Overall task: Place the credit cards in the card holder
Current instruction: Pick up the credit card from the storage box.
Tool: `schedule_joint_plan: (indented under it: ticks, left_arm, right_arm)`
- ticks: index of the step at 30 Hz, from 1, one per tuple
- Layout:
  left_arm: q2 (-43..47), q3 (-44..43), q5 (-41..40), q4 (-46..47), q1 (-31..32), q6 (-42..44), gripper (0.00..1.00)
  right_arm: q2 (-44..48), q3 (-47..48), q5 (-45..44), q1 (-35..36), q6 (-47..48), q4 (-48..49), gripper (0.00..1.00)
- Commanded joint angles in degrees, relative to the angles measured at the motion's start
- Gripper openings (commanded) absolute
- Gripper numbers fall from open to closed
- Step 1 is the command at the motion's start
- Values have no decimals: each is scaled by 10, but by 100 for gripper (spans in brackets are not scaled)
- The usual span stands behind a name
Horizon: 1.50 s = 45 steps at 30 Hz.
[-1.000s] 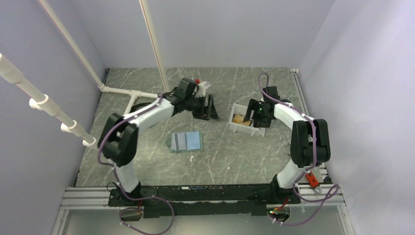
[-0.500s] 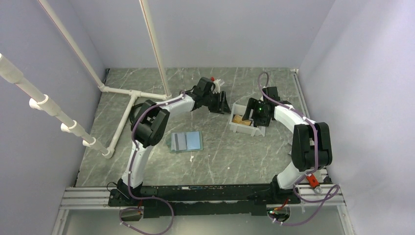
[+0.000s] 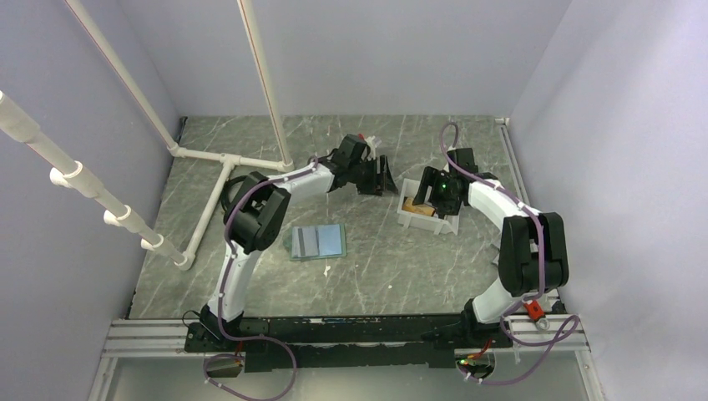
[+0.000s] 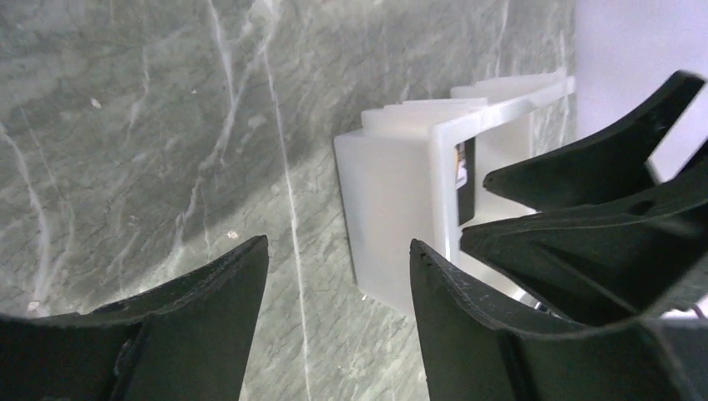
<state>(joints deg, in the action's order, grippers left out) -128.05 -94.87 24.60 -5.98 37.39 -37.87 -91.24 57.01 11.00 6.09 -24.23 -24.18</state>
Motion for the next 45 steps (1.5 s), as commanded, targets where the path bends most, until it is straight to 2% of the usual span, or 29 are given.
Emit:
schedule_joint_plan:
  ticks: [1,3,8,13,17,24,27,30,32,35,37,42,45]
  left_arm:
    - [44,-25,49,43,-1,-41,68]
    - [30,-37,85,55,8,-46,68]
    - [-11,-71,100,41,22,-33,63]
    - [-27,-77,97,41,26,-16,45]
    - [-39,-104,85,1,27,15,36]
    - [-50,-121,84,-25,28,23,40]
    - [-55,-124,86,-22,30,29,31]
    - [-59,-138,79,-37,33,46,14]
    - [-45,-128,66,-32,34,59,8]
    - [-8,-85,39,14,34,67,4]
    - [18,-45,25,79,35,61,0]
    - [79,70,-33,221,43,47,0]
    - [114,140,-96,312,59,66,0]
  right_arm:
    - [30,-7,-8,2,-3,9,79]
    - [37,-8,-16,2,-4,6,79]
    - [58,-9,-31,1,0,-6,79]
    - [77,-13,-54,2,-2,-12,79]
    - [73,-12,-51,2,-2,-15,78]
    - [77,-24,-53,1,-1,-12,77]
    - [76,-24,-57,1,-2,-13,77]
    - [78,-28,-60,-1,-5,-15,77]
    - [84,-36,-51,-4,-6,-10,77]
    - [81,-41,-44,-11,-5,-9,77]
    - [82,-44,-40,-12,-8,-4,76]
    - [110,-69,-30,-6,-27,27,75]
    - [112,-76,-69,13,-32,30,76]
